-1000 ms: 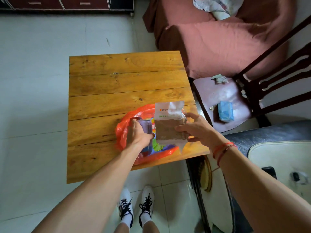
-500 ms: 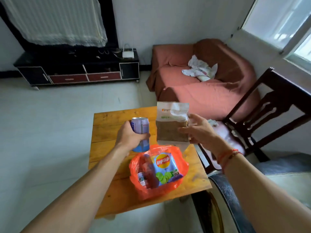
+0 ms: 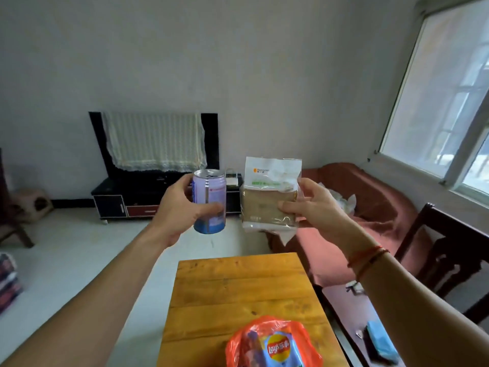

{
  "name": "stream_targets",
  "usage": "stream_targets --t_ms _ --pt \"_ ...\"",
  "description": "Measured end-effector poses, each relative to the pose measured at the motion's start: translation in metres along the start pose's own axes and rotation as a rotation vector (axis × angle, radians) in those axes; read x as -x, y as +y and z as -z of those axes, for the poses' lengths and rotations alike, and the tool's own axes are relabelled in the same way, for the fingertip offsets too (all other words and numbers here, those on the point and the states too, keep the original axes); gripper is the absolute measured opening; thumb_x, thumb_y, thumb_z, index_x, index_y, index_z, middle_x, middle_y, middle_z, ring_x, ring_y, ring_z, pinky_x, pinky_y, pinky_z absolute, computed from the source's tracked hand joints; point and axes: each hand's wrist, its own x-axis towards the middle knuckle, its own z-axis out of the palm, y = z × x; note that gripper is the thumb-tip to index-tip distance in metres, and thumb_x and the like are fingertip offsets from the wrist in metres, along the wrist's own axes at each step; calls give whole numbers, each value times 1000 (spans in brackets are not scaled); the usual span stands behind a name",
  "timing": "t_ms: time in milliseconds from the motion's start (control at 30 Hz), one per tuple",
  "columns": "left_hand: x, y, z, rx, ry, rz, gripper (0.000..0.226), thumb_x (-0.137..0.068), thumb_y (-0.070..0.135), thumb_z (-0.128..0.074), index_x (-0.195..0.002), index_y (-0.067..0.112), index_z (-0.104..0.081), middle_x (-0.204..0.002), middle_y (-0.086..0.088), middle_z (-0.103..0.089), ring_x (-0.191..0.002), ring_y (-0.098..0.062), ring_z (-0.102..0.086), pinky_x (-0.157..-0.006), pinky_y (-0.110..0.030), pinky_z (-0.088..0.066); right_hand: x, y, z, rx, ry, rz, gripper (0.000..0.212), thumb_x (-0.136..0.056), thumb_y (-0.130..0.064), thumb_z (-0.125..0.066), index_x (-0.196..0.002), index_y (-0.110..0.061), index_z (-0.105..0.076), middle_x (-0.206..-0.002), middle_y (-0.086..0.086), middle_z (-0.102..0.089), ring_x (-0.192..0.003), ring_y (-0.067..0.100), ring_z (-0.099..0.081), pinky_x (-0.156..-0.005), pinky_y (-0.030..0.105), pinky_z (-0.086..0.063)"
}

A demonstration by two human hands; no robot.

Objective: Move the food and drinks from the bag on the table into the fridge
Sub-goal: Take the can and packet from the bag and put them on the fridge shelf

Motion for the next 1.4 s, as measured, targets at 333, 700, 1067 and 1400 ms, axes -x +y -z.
stream_targets --t_ms 333,700,1067,1400 --pt "17 51 63 83 85 -108 67 -61 6 -90 -119 24 -63 -103 -2 -74 -96 -19 -71 -87 -44 -57 7 -73 -26 -50 -102 147 63 -76 -1 -84 -130 -20 -58 -100 19 -76 -84 32 -65 -76 46 -64" --pt "54 59 90 94 184 -110 63 -66 -2 -85 -117 26 -61 -100 2 -74 -97 -18 -70 -85 -41 -58 12 -81 -57 -84 -207 166 57 -80 -1 -82 -124 -24 -54 -72 -2 -75 -73 25 -66 -51 26 -55" --pt "121 48 162 -38 410 -55 67 -68 0 -84 -126 20 -55 -104 7 -69 -92 -5 -66 -67 -19 -57 15 -85 -161 -86 -440 190 64 -79 0 -82 -134 -15 -54 -101 11 -77 -87 29 -76 -85 56 -59" --pt "205 35 270 -111 610 14 63 -67 -3 -84 -119 25 -59 -103 1 -72 -95 -15 -70 -77 -33 -60 48 -98 -308 -185 -650 166 59 -78 3 -82 -127 -18 -56 -94 7 -76 -77 20 -74 -72 38 -59"
